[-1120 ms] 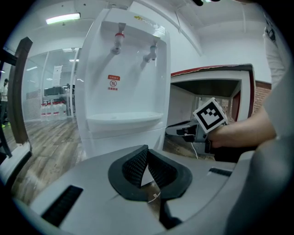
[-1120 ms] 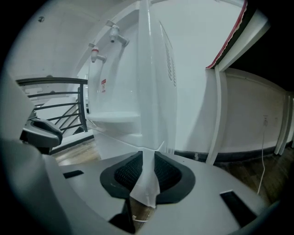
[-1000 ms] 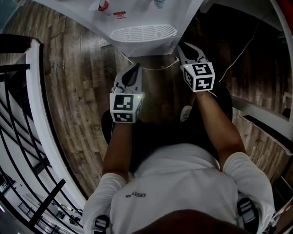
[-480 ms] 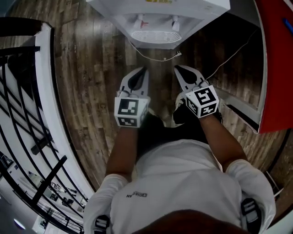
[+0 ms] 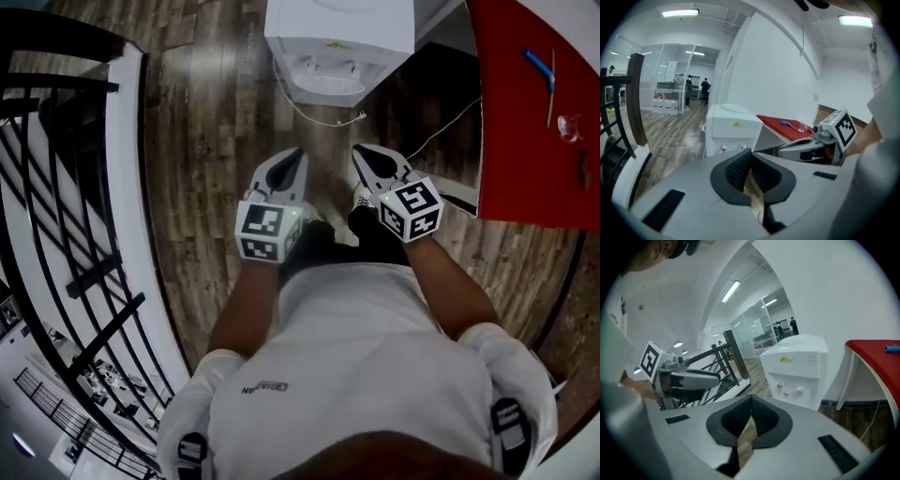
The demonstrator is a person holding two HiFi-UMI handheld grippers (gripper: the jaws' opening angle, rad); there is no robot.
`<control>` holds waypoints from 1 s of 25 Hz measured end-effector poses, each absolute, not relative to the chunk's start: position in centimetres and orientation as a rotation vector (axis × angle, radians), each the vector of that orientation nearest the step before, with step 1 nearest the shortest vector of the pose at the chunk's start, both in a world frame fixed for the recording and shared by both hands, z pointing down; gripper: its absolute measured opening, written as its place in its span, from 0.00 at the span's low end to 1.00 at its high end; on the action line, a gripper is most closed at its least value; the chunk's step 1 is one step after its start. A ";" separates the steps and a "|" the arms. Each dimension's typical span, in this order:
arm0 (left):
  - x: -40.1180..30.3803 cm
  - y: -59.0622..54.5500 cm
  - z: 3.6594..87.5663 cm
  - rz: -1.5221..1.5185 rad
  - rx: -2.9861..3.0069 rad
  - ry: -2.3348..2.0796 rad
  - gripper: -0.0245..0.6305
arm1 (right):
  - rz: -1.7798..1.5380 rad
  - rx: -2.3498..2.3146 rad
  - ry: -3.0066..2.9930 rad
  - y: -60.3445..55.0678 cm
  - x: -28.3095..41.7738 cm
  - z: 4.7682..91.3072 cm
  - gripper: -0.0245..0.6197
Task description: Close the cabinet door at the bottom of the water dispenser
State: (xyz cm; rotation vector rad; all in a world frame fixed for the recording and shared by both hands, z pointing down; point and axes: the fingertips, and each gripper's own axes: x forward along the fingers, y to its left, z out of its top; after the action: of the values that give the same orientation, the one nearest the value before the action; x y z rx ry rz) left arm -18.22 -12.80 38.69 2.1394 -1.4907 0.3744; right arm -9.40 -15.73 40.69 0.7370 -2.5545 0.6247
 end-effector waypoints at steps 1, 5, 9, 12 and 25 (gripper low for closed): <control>-18.4 -12.4 37.0 0.354 2.141 -1.488 0.03 | 0.647 0.718 -2.571 -14.8 -9.9 39.0 0.07; -18.5 -10.4 31.2 0.279 2.152 -1.486 0.03 | 0.712 0.678 -2.641 -11.6 -10.9 32.5 0.07; -17.9 -8.1 27.2 0.244 2.189 -1.466 0.03 | 0.734 0.697 -2.696 -9.5 -10.7 27.9 0.07; -16.8 -6.4 25.8 0.254 2.247 -1.428 0.03 | 0.698 0.698 -2.744 -7.9 -10.4 26.2 0.08; -13.1 -4.7 21.1 0.209 2.306 -1.509 0.03 | 0.566 0.565 -2.887 -7.0 -7.1 20.1 0.07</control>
State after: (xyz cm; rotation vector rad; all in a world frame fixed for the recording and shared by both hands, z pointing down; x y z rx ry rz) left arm -13.14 -4.73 21.14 2.3064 -1.5094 0.2090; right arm -7.13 -7.04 20.12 0.5650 -2.8867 0.5656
